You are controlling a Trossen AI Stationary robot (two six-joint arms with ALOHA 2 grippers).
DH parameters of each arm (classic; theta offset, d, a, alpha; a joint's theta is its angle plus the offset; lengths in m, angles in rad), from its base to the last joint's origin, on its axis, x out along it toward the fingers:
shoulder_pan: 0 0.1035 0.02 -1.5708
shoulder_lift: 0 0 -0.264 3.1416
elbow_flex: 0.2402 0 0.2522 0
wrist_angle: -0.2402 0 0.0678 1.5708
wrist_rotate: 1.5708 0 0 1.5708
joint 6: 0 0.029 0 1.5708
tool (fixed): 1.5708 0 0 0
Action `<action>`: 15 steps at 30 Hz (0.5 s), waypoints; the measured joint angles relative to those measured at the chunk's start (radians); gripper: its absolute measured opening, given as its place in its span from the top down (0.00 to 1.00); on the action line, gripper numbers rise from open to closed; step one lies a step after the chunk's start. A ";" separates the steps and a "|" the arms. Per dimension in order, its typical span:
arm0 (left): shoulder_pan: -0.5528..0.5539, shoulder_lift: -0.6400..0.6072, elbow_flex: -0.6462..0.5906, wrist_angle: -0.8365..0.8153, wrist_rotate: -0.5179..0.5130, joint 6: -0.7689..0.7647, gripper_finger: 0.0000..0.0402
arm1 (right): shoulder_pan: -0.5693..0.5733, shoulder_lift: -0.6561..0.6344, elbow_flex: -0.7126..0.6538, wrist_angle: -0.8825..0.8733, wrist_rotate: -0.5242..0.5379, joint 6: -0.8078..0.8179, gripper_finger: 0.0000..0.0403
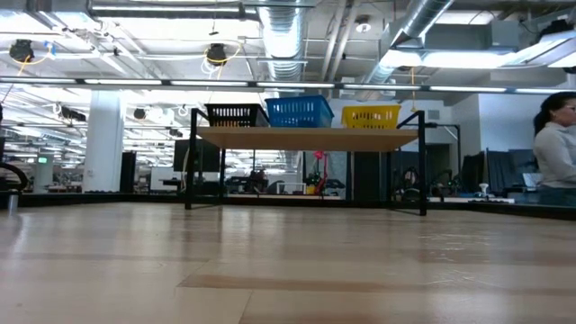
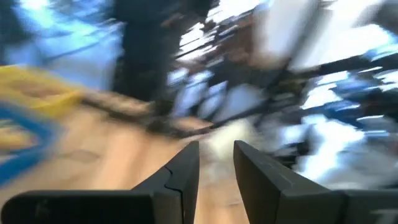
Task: Pick & Place Office Desk Supplies
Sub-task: Return to Home Position
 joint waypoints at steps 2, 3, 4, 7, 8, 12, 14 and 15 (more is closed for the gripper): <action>-0.001 -0.075 -0.144 0.178 0.063 -0.034 0.76 | 0.028 -0.131 -0.234 0.186 -0.009 0.068 0.38; 0.001 -0.113 -0.216 0.245 0.087 -0.058 0.76 | 0.034 -0.196 -0.332 0.245 -0.010 0.118 0.38; 0.003 -0.148 -0.276 0.295 0.106 -0.092 0.76 | 0.036 -0.256 -0.418 0.295 -0.012 0.165 0.38; 0.009 -0.239 -0.399 0.356 0.147 -0.171 0.76 | 0.041 -0.377 -0.597 0.437 -0.012 0.234 0.38; 0.007 -0.263 -0.425 0.352 0.166 -0.184 0.76 | 0.038 -0.400 -0.632 0.466 -0.009 0.234 0.38; 0.014 -0.301 -0.489 0.347 0.169 -0.164 0.76 | -0.008 -0.436 -0.694 0.428 0.027 0.235 0.38; 0.032 -0.298 -0.525 0.324 0.176 -0.156 0.76 | -0.044 -0.429 -0.733 0.427 0.077 0.241 0.38; 0.045 -0.292 -0.548 0.322 0.180 -0.153 0.76 | -0.062 -0.429 -0.761 0.457 0.085 0.236 0.38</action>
